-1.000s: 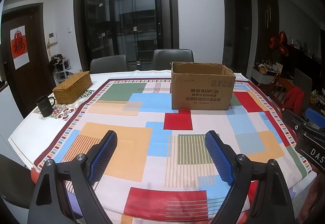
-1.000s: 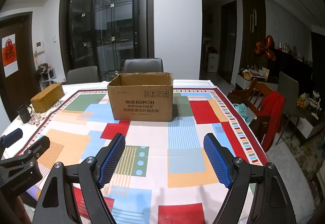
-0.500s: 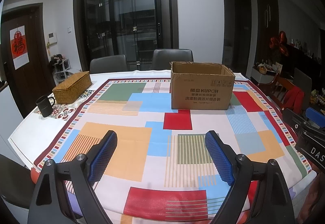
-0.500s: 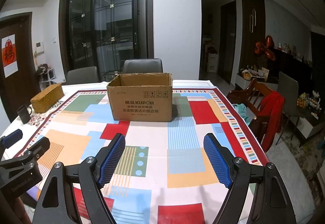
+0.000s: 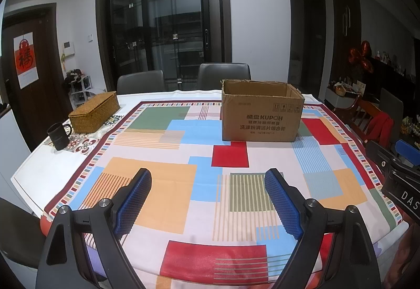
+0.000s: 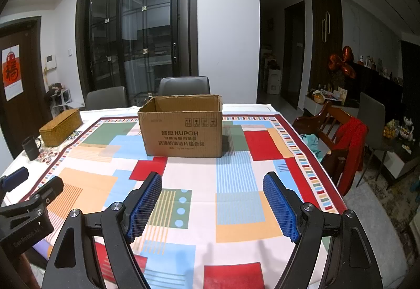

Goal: Organize snacks

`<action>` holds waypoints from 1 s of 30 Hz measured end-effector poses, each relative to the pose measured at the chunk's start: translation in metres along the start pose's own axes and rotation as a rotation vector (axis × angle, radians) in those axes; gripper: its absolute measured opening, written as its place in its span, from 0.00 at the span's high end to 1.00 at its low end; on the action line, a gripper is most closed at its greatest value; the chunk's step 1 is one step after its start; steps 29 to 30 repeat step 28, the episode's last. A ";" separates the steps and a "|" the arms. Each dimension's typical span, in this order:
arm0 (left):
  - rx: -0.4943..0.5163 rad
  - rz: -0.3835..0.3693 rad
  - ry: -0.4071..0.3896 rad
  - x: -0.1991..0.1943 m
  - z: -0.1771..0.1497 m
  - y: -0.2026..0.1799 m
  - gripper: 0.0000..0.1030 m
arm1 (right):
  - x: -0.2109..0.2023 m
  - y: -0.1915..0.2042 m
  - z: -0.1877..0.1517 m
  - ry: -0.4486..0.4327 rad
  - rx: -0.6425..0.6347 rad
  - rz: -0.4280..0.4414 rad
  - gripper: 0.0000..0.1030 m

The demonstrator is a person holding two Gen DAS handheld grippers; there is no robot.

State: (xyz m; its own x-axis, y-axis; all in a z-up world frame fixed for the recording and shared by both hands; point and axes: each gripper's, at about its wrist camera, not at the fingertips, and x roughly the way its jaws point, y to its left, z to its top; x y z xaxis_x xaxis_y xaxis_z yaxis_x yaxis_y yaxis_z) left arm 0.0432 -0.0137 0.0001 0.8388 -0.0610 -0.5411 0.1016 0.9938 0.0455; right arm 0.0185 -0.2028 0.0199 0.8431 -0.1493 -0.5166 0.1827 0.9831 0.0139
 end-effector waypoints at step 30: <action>-0.002 -0.002 0.005 0.000 -0.002 -0.001 0.14 | 0.000 -0.001 -0.003 0.001 0.001 -0.001 0.22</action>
